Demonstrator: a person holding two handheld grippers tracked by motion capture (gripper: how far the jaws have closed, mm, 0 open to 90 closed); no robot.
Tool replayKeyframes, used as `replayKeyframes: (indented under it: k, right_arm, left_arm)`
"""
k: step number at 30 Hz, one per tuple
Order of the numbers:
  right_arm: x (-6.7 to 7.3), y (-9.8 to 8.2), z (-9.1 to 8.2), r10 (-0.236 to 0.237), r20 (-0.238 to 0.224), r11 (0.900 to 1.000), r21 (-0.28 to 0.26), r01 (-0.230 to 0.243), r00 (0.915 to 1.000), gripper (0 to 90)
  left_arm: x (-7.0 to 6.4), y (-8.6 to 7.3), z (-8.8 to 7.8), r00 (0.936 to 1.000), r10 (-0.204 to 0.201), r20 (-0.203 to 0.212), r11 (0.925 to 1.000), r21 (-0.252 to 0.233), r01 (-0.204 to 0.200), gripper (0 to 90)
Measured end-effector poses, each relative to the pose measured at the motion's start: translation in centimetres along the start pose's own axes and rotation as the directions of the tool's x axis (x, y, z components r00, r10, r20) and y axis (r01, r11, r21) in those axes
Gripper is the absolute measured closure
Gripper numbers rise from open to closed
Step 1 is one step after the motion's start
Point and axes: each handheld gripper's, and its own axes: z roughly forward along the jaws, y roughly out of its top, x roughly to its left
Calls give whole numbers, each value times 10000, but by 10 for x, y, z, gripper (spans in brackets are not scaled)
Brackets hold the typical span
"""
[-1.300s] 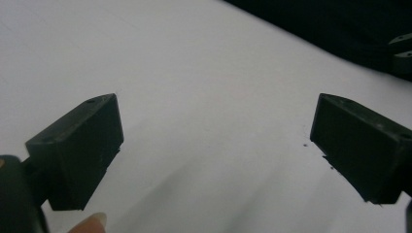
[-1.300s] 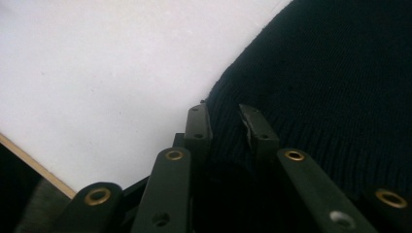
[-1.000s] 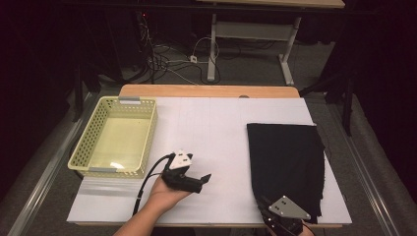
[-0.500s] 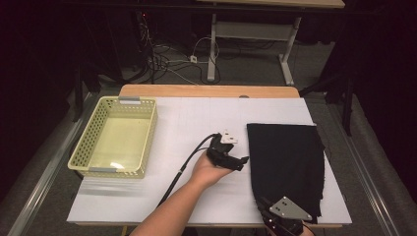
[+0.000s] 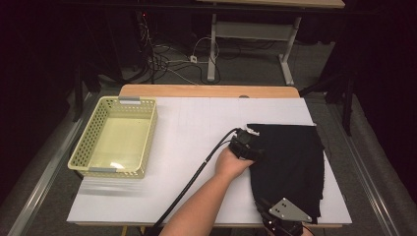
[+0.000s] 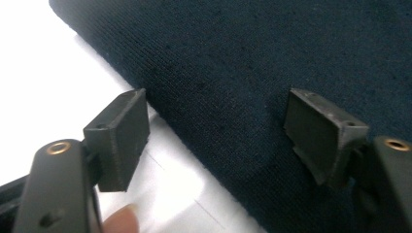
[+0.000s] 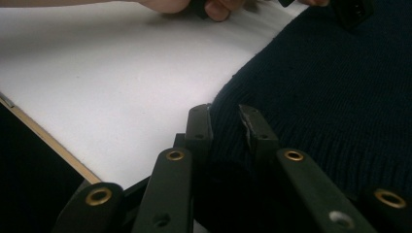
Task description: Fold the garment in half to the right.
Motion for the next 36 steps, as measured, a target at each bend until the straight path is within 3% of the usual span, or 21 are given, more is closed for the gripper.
replayKeyframes:
  k: [4, 9, 12, 20, 29, 33, 36]
  right_arm:
    - [0, 0, 0, 6, -6, 10000, -10, -6, 10000, 776]
    - [2, 0, 0, -6, 21, 10000, 9, 6, 10000, 776]
    - [2, 1, 0, -6, 21, 10000, -11, 6, 10000, 776]
    - [10, 6, 3, -182, 23, 9992, -360, 183, 9998, 776]
    - [32, 23, 20, -688, -203, 9967, -447, 679, 9974, 775]
    - [40, 33, 26, -692, -501, 9963, -542, 664, 9963, 775]
    - [51, 42, 33, -1019, -624, 9931, -650, 979, 9928, 774]
  left_arm:
    - [-1, -1, -1, 9996, 164, 239, 9998, -61, -162, 414]
    - [-2, -2, -2, 9956, -17, 941, 10000, -79, 25, 650]
    - [-4, -3, -3, 9963, 197, 838, 9997, -186, -182, 732]
    - [3, -7, -13, 9981, 234, 566, 9988, -435, -210, 763]
    - [27, -20, -35, 9999, 76, 145, 9983, -580, -68, 762]
    - [40, -30, -48, 9998, -116, -163, 9974, -714, 104, 762]
    - [51, -39, -58, 9993, -211, -299, 9973, -712, 189, 762]
